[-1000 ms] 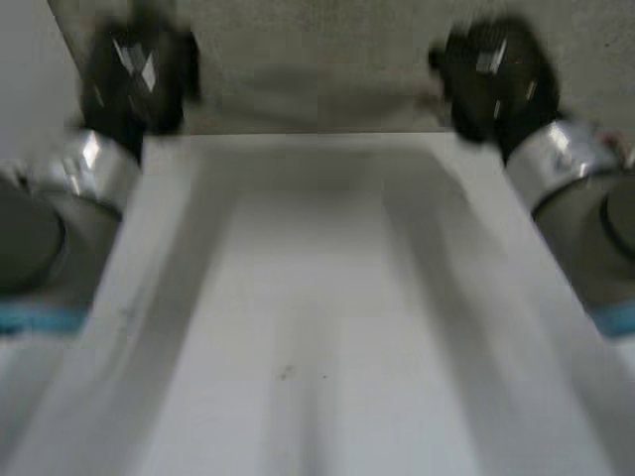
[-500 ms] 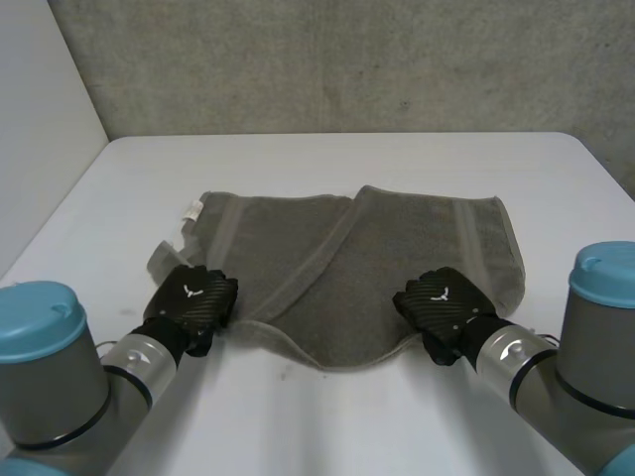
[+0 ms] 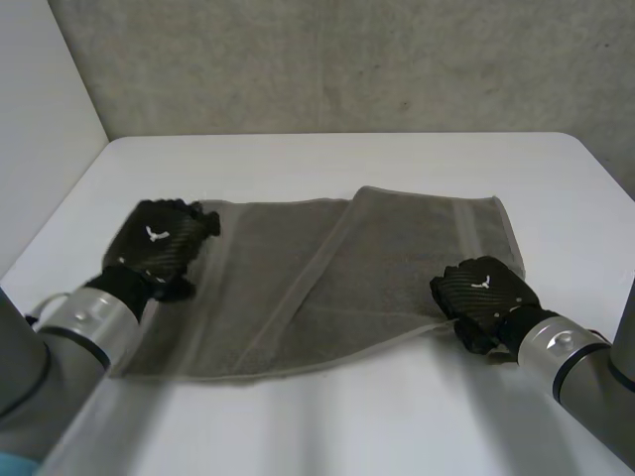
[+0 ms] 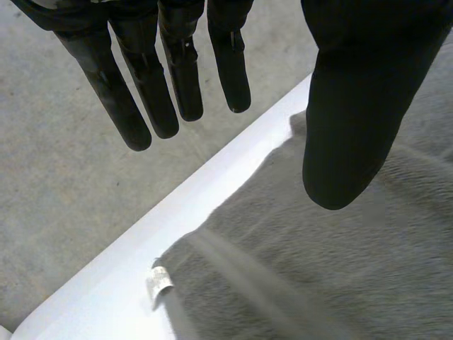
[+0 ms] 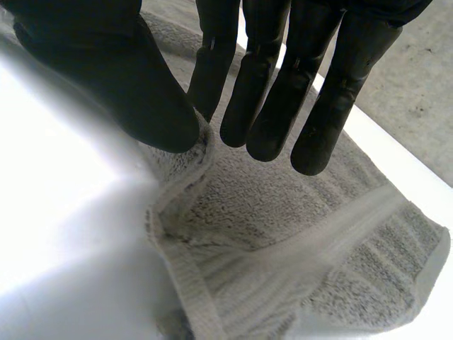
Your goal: Fold the towel.
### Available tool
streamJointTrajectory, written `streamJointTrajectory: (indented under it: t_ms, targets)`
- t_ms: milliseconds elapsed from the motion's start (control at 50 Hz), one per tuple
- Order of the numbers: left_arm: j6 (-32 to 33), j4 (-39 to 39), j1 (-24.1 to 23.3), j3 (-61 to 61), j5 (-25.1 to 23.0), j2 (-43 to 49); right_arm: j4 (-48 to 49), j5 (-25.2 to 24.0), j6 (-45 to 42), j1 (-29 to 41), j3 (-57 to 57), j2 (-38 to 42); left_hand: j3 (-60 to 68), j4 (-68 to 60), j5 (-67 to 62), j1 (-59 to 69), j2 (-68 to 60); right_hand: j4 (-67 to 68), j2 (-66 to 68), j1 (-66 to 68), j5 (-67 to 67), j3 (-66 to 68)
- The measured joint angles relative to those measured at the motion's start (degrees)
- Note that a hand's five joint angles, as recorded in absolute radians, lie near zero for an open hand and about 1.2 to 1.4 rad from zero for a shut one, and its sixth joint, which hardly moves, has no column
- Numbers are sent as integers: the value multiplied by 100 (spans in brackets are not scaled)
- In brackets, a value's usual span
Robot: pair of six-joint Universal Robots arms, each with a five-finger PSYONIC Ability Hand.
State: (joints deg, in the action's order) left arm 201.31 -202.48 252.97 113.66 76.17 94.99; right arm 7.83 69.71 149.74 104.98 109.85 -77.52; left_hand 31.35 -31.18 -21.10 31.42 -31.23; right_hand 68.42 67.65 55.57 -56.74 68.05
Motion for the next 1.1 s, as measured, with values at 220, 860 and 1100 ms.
streamJointTrajectory:
  t_ms: [220, 860, 1100]
  targets:
    - [-31, 697, 1155, 7, -1437, 340, 74, -70, -2, -204, -7, 100, -61, 66, 64, -51, 62, 0, 0, 0, 0, 0]
    - [13, 806, 1301, 1249, -1037, 159, 181, 13, 201, -205, -56, 383, 547, -569, -568, 537, -558, 0, 0, 0, 0, 0]
    - [19, 659, 1292, 1231, -1013, 344, 175, 17, 438, -215, -94, 450, 1003, -1006, -1006, 992, -1014, 0, -1, 0, 0, -2]
